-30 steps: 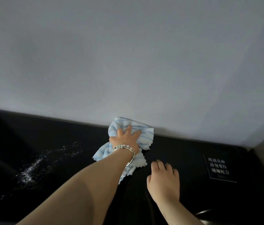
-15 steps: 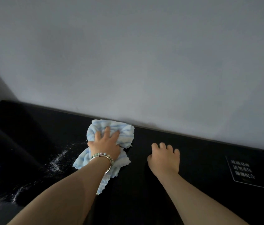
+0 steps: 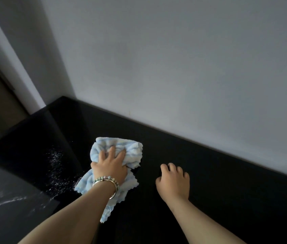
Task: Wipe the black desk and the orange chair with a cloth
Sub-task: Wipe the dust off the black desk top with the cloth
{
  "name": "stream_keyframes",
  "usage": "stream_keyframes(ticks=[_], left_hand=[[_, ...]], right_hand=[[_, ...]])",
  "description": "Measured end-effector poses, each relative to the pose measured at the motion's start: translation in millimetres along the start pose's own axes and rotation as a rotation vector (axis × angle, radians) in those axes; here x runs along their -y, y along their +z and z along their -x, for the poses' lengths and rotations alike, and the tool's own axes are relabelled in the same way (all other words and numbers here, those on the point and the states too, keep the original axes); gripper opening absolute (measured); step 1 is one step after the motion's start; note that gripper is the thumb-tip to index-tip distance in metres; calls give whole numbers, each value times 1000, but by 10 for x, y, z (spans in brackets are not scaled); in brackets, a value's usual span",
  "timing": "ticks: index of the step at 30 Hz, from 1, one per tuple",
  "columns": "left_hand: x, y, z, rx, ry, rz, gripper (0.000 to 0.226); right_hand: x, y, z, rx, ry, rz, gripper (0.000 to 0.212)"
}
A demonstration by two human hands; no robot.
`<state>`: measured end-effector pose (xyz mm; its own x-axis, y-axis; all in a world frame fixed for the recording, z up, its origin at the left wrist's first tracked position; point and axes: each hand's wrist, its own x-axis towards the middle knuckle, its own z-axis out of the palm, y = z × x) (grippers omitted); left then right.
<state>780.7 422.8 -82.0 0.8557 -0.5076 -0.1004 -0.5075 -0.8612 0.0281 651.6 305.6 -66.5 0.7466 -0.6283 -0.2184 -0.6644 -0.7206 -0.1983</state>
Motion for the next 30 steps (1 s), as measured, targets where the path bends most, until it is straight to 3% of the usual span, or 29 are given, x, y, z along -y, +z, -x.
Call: stream_keyframes(ticks=[3, 6, 8, 13, 17, 20, 24, 27, 30], left_hand=[[169, -37, 126, 9, 68, -24, 54], [288, -95, 155, -138, 162, 65, 47], [330, -124, 102, -218, 127, 152, 50], [465, -91, -83, 58, -143, 153, 43], [309, -446, -365, -45, 144, 114, 39], [-16, -712, -716, -166, 242, 168, 44], [-605, -551, -1064, -57, 365, 93, 46], [-835, -270, -1162, 169, 282, -4, 57], [-854, -168, -1189, 214, 221, -59, 62]], right_hand=[[96, 35, 39, 2, 14, -8, 46], [111, 41, 54, -5, 8, -3, 45], [82, 24, 45, -4, -24, 22, 44], [56, 6, 40, -17, -55, 18, 42], [7, 64, 25, -60, -86, 32, 43], [-38, 108, -13, -127, -125, 84, 41], [-74, 154, -56, -184, -115, 54, 33], [-156, 270, -91, -219, -120, 71, 40], [-189, 341, -91, -209, -126, 83, 43]])
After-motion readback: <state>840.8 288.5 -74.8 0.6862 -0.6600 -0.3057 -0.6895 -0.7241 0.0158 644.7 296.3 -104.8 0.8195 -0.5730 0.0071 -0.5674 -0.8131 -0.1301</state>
